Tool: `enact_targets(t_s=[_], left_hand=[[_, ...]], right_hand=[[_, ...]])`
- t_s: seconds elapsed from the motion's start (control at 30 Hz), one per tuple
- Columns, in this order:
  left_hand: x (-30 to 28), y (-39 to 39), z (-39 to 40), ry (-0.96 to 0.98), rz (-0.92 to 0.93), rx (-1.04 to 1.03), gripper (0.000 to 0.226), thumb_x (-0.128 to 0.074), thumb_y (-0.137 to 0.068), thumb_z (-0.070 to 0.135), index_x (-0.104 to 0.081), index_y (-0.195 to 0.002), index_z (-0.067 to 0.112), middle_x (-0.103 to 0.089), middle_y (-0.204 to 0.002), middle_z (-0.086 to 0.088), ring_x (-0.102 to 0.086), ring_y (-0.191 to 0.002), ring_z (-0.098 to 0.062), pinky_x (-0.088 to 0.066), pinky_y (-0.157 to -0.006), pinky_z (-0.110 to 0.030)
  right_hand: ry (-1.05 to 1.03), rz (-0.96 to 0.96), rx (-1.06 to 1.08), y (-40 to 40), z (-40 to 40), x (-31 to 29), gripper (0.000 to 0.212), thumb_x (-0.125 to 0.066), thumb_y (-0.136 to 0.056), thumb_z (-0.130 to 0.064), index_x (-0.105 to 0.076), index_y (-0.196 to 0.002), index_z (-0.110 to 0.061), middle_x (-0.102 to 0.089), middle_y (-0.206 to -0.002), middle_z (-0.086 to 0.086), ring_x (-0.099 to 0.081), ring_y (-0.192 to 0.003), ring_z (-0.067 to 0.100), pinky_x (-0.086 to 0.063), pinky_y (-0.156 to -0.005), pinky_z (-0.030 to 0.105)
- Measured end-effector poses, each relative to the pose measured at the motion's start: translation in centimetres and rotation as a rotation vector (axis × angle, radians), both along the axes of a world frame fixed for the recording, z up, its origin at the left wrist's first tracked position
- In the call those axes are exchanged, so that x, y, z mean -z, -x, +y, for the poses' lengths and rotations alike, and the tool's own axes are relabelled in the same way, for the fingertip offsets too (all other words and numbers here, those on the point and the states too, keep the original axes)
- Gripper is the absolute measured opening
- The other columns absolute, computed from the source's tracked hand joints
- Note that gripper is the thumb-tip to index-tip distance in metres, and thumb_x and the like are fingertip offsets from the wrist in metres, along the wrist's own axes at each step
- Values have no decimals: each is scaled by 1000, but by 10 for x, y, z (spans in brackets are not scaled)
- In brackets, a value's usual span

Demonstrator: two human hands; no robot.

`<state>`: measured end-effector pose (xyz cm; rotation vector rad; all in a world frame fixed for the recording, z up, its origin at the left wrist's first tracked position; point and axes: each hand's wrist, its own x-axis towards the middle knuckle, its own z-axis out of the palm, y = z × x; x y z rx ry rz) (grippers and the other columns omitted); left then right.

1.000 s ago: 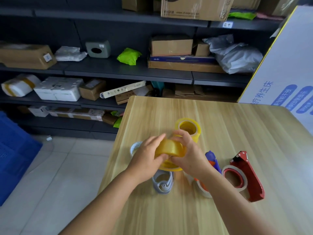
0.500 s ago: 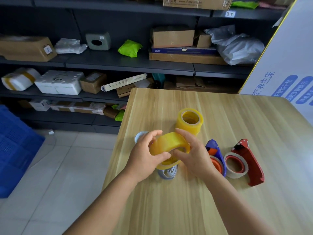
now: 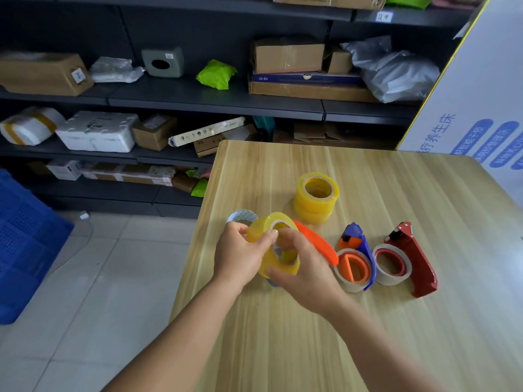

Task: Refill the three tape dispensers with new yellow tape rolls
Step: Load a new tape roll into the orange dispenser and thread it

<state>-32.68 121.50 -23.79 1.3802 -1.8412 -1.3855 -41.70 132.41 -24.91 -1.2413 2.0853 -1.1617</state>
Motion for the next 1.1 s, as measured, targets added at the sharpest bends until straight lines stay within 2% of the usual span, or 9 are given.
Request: enact_targets(t_s=[0.1, 0.17, 0.3, 0.4, 0.5, 0.67, 0.9, 1.0, 1.1], left_hand=[[-2, 0, 4, 10, 12, 31, 42, -72, -76, 48, -51, -97, 19, -62, -88, 6, -63, -84, -13, -54, -79, -38], [0, -3, 4, 3, 70, 116, 32, -67, -83, 44, -54, -100, 20, -63, -89, 7, -64, -85, -12, -55, -81, -38], [9, -11, -6, 120, -12, 372, 30, -62, -88, 28, -55, -116, 19, -58, -109, 9, -55, -102, -6, -46, -91, -24], [17, -12, -14, 107, -38, 453, 29, -68, -83, 27, -53, -107, 25, -57, -118, 9, -50, -114, -4, -43, -95, -28], [24, -9, -23, -36, 40, 448, 24, -72, -81, 30, -55, -97, 27, -64, -106, 3, -62, -102, -13, -51, -91, -40], [40, -5, -29, 8, -49, 306, 25, -67, -86, 31, -59, -108, 23, -68, -104, 5, -63, -98, -11, -51, -82, -29], [55, 7, -30, -117, -138, 374, 63, -71, -82, 29, -44, -138, 23, -60, -126, -1, -59, -112, -16, -49, -97, -36], [57, 14, -32, -21, -197, 299, 51, -65, -87, 26, -47, -135, 18, -64, -119, -3, -60, -105, -17, -49, -88, -30], [58, 20, -34, 74, -305, 239, 42, -61, -90, 28, -50, -130, 17, -64, -114, -3, -61, -96, -18, -48, -79, -28]], right_hand=[[3, -38, 4, -8, 0, 10, 55, -68, -79, -16, -47, -130, -26, -58, -91, -14, -55, -83, 2, -47, -76, 20], [11, -117, 85, -2, 0, 9, 51, -62, -83, -19, -50, -131, -31, -63, -102, -8, -59, -92, 8, -51, -84, 30], [8, -495, 163, 15, 5, -3, 37, -47, -95, -4, -63, -116, -30, -71, -102, 5, -65, -95, 21, -52, -89, 39], [-26, -639, 182, 24, 7, -11, 32, -43, -97, -4, -68, -93, -24, -73, -78, -4, -64, -81, 17, -49, -81, 35], [-81, -685, 201, 29, 4, -13, 29, -46, -99, -9, -66, -82, -23, -69, -70, -4, -62, -75, 15, -48, -75, 31], [-140, -602, 193, 27, -1, 3, 22, -60, -93, -21, -57, -114, -23, -67, -108, 7, -65, -99, 18, -52, -85, 33], [-112, -662, 364, 39, -4, 29, 40, -65, -91, -29, -54, -128, -18, -66, -115, 2, -63, -105, 16, -51, -78, 24], [-121, -567, 406, 44, -19, 29, 39, -62, -91, -37, -55, -124, -17, -67, -112, 2, -65, -103, 15, -53, -85, 30], [-246, -360, 314, 47, -30, 26, 31, -52, -96, -43, -60, -116, -20, -67, -97, -2, -62, -85, 9, -46, -66, 20]])
